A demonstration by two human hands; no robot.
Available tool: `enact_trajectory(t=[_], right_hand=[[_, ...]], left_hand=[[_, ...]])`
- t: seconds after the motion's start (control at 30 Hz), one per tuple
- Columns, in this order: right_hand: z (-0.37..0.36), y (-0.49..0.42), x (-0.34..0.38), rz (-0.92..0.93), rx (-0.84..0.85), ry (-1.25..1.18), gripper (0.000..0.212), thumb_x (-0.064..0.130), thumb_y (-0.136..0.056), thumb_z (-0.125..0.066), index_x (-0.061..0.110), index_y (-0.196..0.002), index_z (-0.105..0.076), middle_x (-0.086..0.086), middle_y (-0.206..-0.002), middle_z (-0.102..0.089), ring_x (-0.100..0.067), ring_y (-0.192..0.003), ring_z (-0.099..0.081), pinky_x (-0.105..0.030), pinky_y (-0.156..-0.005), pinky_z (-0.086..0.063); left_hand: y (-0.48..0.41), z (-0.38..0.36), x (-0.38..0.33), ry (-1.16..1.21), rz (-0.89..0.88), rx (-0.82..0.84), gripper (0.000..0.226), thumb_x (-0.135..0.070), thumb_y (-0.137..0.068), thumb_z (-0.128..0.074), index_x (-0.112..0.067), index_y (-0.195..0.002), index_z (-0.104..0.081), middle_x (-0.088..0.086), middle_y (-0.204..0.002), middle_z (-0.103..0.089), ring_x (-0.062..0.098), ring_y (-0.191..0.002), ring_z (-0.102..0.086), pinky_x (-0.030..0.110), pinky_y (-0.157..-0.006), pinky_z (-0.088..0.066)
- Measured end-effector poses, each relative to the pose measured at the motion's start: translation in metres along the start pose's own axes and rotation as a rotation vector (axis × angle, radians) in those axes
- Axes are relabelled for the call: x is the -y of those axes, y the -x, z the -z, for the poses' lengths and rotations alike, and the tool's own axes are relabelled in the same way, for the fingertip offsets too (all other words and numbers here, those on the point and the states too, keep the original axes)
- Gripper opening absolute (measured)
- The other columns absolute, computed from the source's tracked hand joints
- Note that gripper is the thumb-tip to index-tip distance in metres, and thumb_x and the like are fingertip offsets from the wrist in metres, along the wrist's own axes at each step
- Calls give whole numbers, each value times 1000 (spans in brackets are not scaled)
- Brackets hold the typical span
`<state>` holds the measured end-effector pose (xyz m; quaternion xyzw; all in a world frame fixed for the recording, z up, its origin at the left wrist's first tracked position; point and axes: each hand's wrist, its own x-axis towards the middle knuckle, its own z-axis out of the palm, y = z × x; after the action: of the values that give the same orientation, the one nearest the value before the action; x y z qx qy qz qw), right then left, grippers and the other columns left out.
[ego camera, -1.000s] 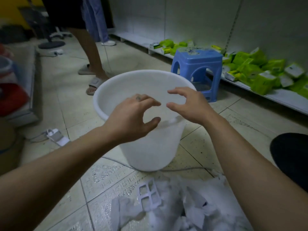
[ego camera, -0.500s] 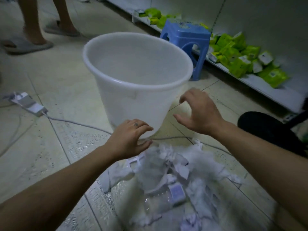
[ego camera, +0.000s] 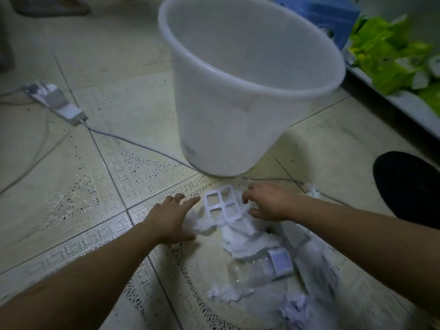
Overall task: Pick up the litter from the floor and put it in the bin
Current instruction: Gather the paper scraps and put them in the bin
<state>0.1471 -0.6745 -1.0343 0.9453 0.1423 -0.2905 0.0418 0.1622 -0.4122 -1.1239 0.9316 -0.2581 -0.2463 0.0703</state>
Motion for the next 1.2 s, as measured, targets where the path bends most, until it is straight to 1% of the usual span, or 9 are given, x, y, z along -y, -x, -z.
enact_trajectory(t=[0.1,0.2,0.33,0.43,0.57,0.67,0.8,1.0,1.2], right_hand=[[-3,-23,17,74,-50,42,42,34,-86,-61,25,-127,-52,-6,-126,-52,-26,-107,-53,-33,-76,-41],[-7,-42,24,134,-68,217,62,43,-78,-68,26,-133,-46,-10,-133,-48,-29,-120,-45,-42,-97,-41],[-21,-65,25,180,-4,433,106,63,-68,-70,25,-150,-15,-24,-153,-23,-41,-142,-18,-56,-116,-11],[-29,-80,30,215,25,504,117,69,-68,-66,22,-152,0,-28,-155,-17,-42,-144,-13,-62,-114,4],[-31,-95,45,230,46,484,101,54,-79,-64,17,-152,-3,-25,-145,-36,-40,-135,-31,-65,-113,1],[-26,-102,52,209,44,399,72,40,-86,-59,13,-143,-26,-19,-133,-48,-34,-122,-45,-54,-110,-22],[-4,-109,53,165,51,123,23,21,-87,-59,11,-107,-64,-11,-99,-64,-30,-91,-61,-29,-70,-41],[33,-86,34,130,-147,-112,19,29,-92,-53,19,-98,-67,-7,-100,-68,-27,-86,-58,-29,-65,-39],[67,-48,31,107,-311,-325,25,22,-96,-46,21,-111,-66,-9,-106,-69,-27,-82,-60,-34,-73,-51]], left_hand=[[4,-15,7,-30,30,13,92,-74,-69,-56,-41,-143,-13,8,-152,-26,30,-131,-35,49,-97,-41],[6,-23,8,-38,70,-17,71,-53,-77,-61,-36,-137,-26,9,-141,-39,28,-120,-43,44,-90,-45],[3,-23,15,30,103,-111,35,-27,-85,-54,-24,-119,-48,6,-111,-55,24,-96,-54,33,-67,-45],[-2,-17,17,114,179,-163,20,-24,-88,-50,-22,-106,-58,2,-94,-63,19,-79,-55,27,-56,-35],[0,-6,17,286,234,-261,15,-28,-89,-54,-25,-102,-61,2,-86,-68,15,-67,-52,25,-52,-33],[7,3,19,400,227,-310,14,-25,-87,-56,-29,-99,-63,-2,-72,-67,12,-59,-58,23,-50,-36],[12,12,26,447,215,-365,22,-14,-87,-57,-24,-96,-73,-2,-89,-74,9,-68,-61,22,-58,-40],[10,33,22,524,219,-398,27,-11,-89,-49,-21,-99,-72,3,-87,-71,4,-63,-56,15,-54,-35],[10,76,10,607,154,-428,21,-38,-89,-58,-22,-92,-72,-5,-75,-69,4,-63,-61,21,-53,-41]])
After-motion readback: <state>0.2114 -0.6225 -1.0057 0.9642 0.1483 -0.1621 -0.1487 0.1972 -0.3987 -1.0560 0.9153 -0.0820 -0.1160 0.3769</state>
